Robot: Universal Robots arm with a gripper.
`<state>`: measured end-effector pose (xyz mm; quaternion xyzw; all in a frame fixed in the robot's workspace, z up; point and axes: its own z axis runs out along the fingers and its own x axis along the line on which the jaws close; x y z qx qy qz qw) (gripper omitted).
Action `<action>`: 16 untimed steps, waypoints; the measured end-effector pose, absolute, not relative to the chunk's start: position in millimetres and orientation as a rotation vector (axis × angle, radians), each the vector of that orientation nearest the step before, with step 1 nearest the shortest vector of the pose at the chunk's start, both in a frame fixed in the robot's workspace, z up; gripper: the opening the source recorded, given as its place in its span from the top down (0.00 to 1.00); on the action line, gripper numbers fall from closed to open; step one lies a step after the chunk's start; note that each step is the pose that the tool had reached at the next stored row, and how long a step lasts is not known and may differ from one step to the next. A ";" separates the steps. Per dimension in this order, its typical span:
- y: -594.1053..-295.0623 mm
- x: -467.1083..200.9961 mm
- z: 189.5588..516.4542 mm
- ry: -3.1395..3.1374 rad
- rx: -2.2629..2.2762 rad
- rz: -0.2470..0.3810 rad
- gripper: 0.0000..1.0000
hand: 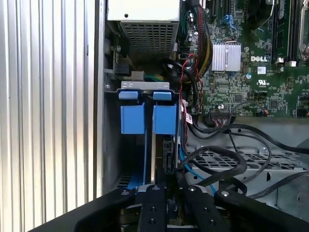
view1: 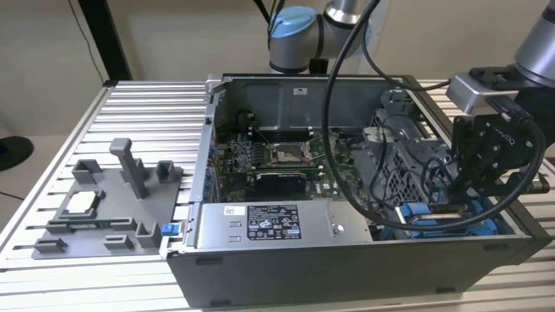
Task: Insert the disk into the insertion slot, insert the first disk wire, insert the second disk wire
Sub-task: 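Insert the first disk wire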
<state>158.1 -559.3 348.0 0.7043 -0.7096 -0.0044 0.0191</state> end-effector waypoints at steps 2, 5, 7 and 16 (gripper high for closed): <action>-559.4 158.2 347.4 -2.203 2.186 -0.013 1.00; -559.4 158.5 346.7 -2.203 2.187 -0.013 1.00; -559.7 158.7 346.0 -2.203 2.187 -0.013 1.00; -560.6 159.3 343.8 -2.203 2.187 -0.012 1.00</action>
